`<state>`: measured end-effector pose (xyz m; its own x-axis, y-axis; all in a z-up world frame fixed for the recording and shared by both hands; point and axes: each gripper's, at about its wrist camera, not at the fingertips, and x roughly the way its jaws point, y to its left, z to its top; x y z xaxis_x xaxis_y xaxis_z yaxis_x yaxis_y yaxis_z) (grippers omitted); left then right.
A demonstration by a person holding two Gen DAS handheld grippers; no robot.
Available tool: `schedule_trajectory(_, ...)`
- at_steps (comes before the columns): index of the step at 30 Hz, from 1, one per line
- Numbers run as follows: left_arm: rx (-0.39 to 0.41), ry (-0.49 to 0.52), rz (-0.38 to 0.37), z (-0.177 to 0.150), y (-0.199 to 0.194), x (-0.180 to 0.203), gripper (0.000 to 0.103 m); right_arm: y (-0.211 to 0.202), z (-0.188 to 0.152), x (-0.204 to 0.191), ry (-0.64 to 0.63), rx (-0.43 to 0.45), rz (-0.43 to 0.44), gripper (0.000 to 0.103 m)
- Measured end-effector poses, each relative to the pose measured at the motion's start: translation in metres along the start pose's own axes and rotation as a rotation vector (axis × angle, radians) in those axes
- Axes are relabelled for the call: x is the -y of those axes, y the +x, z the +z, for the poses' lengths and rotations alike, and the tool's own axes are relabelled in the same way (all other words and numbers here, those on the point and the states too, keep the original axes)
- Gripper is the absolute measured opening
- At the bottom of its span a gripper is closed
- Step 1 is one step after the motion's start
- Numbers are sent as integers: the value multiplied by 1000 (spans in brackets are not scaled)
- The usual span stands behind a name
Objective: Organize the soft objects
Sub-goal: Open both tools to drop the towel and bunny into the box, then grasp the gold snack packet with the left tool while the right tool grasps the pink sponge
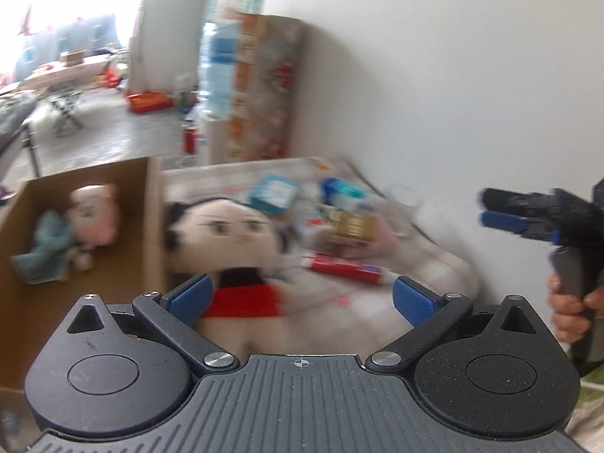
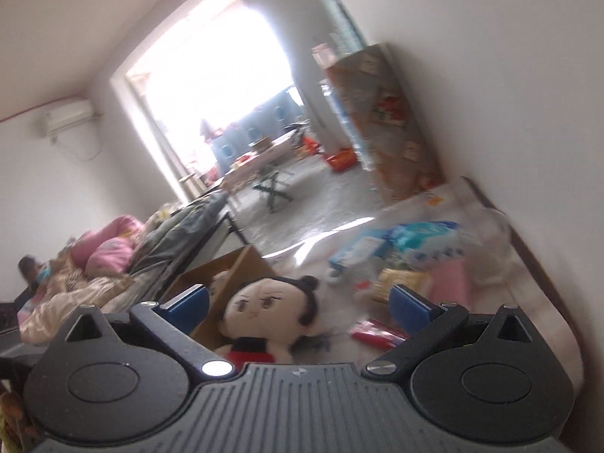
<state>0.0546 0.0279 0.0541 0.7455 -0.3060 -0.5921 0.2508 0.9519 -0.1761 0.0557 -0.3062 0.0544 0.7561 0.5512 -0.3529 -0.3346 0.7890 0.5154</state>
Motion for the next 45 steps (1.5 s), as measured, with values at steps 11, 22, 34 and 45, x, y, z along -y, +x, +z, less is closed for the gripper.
schedule_trajectory(11,91,192,-26,0,101,90,102,55,-26,108,156,29,-140,78)
schedule_trajectory(22,8,232,-18,20,211,114,87,118,-25,163,193,-45,-166,72)
schedule_trajectory(34,-163,261,44,26,278,112,81,146,-24,181,168,-110,-178,71)
schedule_trajectory(45,-174,279,68,25,287,116,72,156,-24,178,165,-159,-104,40)
